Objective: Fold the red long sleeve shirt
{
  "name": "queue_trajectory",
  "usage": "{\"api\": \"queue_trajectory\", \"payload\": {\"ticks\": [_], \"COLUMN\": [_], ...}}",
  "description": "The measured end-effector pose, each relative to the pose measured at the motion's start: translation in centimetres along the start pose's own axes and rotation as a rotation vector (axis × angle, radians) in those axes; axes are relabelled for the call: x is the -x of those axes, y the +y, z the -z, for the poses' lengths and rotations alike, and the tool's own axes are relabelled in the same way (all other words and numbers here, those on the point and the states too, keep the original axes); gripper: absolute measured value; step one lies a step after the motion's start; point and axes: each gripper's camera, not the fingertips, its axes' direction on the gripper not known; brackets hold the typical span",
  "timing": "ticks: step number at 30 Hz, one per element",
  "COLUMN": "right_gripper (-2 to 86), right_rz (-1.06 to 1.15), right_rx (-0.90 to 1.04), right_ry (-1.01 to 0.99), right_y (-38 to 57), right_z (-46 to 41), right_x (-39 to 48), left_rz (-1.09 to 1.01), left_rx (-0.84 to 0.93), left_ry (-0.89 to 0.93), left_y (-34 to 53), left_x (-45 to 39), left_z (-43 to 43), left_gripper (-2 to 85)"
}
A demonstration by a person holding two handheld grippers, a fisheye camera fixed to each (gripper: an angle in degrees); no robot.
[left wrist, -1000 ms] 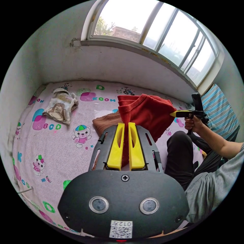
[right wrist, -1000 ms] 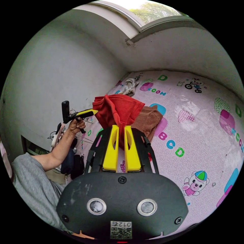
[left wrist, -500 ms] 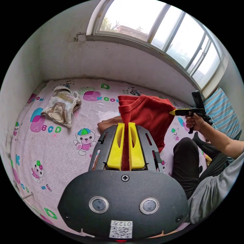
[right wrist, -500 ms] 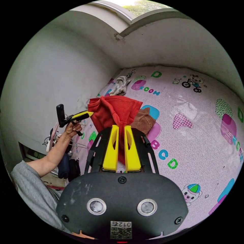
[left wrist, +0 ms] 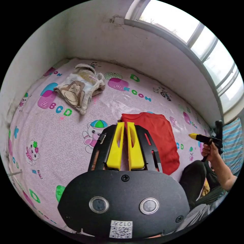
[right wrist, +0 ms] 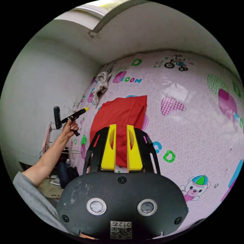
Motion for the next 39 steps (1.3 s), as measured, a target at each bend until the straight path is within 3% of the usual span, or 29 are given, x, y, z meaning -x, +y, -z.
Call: {"api": "queue_trajectory", "payload": {"ticks": [5, 12, 21, 28, 39], "right_gripper": [6.7, 7.0, 7.9, 9.0, 9.1], "right_rz": [-0.058, -0.108, -0.155, -0.42, -0.411], "right_rx": [0.108, 0.201, 0.321, 0.356, 0.373], "right_ry": [0.005, 0.004, 0.093, 0.072, 0.099], "right_y": [0.2, -0.9, -4.2, -5.1, -6.7], "right_z": [-1.3, -2.4, 0.8, 1.7, 1.0], "right_x": [-1.4, -0.7, -1.2, -4.5, -5.2], "left_rz": [-0.125, -0.284, -0.192, 0.084, 0.105], "left_rx": [0.025, 0.138, 0.212, 0.266, 0.279], "left_ry": [0.073, -0.121, -0.072, 0.193, 0.232], "left_y": [2.1, 0.9, 0.2, 4.1, 2.7], "left_x": [-4.2, -7.6, -3.6, 3.0, 5.1], "left_z": [0.5, -2.6, 0.0, -0.1, -1.9], "left_gripper": [0.6, 0.3, 0.7, 2.8, 3.0]}}
